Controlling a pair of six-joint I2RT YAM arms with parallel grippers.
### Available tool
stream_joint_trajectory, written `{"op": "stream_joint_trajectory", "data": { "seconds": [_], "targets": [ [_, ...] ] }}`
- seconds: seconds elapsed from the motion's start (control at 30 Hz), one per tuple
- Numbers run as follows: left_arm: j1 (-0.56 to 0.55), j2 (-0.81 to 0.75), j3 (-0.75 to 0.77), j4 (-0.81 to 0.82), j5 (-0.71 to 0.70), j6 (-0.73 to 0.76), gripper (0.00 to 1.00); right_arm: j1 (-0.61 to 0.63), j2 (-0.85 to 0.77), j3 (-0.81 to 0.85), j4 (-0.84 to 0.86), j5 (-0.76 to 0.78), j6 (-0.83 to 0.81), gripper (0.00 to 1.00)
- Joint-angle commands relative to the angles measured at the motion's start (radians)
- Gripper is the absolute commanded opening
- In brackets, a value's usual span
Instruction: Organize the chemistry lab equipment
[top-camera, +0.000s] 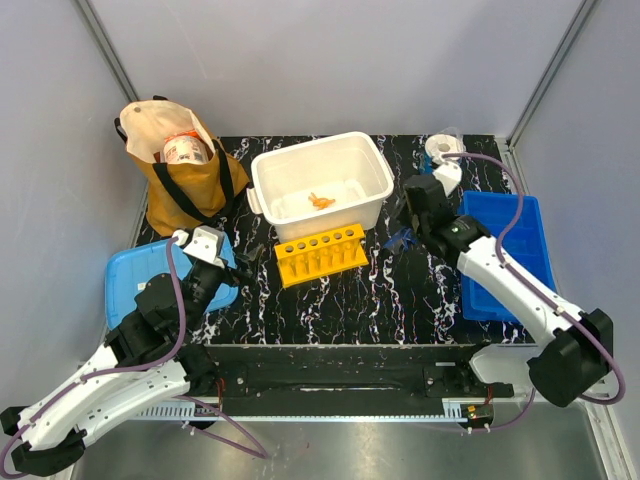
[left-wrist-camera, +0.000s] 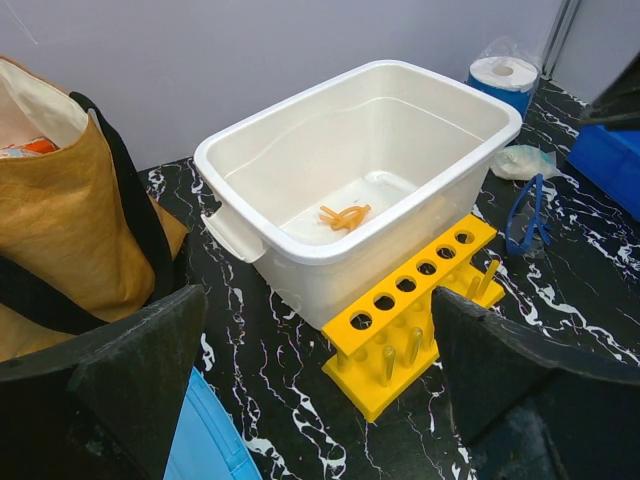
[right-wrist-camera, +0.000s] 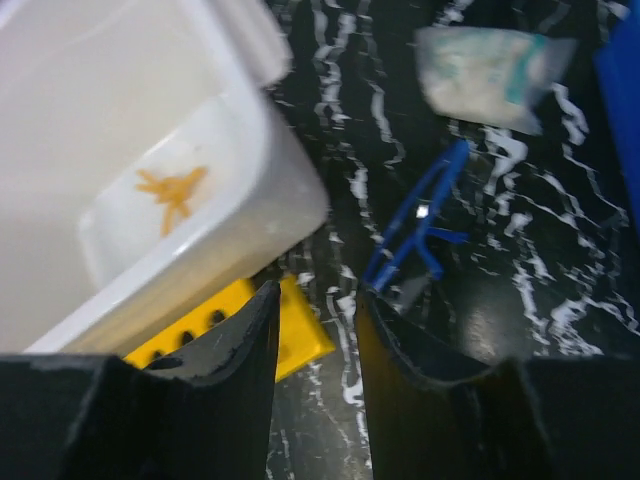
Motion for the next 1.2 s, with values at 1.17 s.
{"op": "stream_joint_trajectory", "data": {
  "seconds": [1.17],
  "targets": [
    [0.000, -0.019, -0.005, 0.048, -0.036, 0.009, 0.99, -0.305, 0.541, 0.073, 0.070, -0.120, 0.208, 0.22]
  ]
}}
